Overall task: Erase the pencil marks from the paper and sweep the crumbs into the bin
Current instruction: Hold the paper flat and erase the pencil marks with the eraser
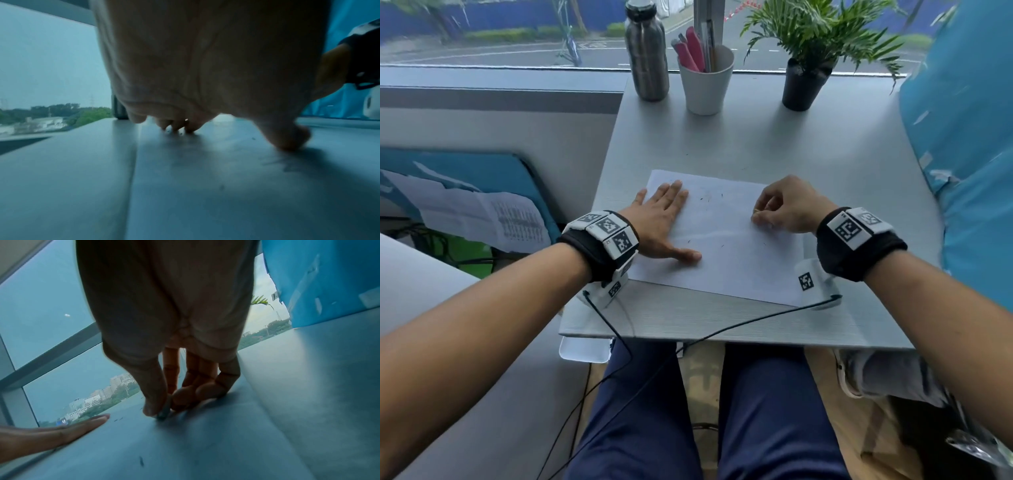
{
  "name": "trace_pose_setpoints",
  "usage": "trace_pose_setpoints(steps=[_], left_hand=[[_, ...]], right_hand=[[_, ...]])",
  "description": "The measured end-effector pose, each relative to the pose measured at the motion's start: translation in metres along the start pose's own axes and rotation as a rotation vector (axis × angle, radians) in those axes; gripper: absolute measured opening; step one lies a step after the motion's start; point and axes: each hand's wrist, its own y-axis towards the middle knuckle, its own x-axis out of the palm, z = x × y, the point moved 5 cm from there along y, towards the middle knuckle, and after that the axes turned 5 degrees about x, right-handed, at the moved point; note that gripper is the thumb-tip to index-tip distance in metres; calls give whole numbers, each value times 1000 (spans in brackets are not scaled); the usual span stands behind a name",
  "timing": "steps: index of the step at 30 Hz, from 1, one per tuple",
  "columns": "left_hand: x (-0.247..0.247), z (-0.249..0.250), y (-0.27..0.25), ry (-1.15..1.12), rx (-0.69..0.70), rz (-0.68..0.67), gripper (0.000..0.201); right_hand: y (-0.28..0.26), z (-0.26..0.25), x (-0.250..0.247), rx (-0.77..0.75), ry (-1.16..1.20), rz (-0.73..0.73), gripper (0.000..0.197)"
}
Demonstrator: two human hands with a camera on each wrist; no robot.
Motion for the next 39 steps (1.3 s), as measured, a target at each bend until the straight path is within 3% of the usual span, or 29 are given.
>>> trace_pose_setpoints(steps=[3,5,8,10,12,16,17,18,20,22,24,26,29,33,39], left_hand=[[-8,13,-11,95,-6,86,114],[-5,45,-20,133,201,129,103],[18,93,-34,173,524,61,92],[29,98,-36,135,582,7,89],[25,81,-30,80,513,8,89],[2,24,-10,144,107,14,102],[-2,22,-9,160,71,36,106],[-5,30,-10,173,114,67,106],[-1,66,-19,182,371,109,99],[16,105,-33,158,623,69,90],[31,118,-35,114,685,10,84],[30,103,-23,73,610,0,81],[14,55,2,22,387,32,81],[4,9,10,-37,132,59,97],[-2,4,7,-79,15,107,131]], right_hand=[[1,-1,-1,-6,-8,2,6],[2,-1,0,-12,-11,5,5],[1,-2,1,-23,2,-11,6],[0,-3,1,-24,5,-22,6],[0,-5,1,-29,2,-26,5],[-1,-2,2,-8,11,-21,2],[-1,-1,2,-3,16,-20,2],[0,-2,2,-2,20,-21,2],[0,-2,2,-11,16,-22,3],[1,-2,2,-12,14,-24,3],[0,-2,2,-5,17,-27,2],[0,-3,1,-8,22,-18,3],[-2,-4,1,-18,7,-10,3],[-1,-4,1,-11,11,-7,4],[1,-13,-5,-12,-70,-44,6]])
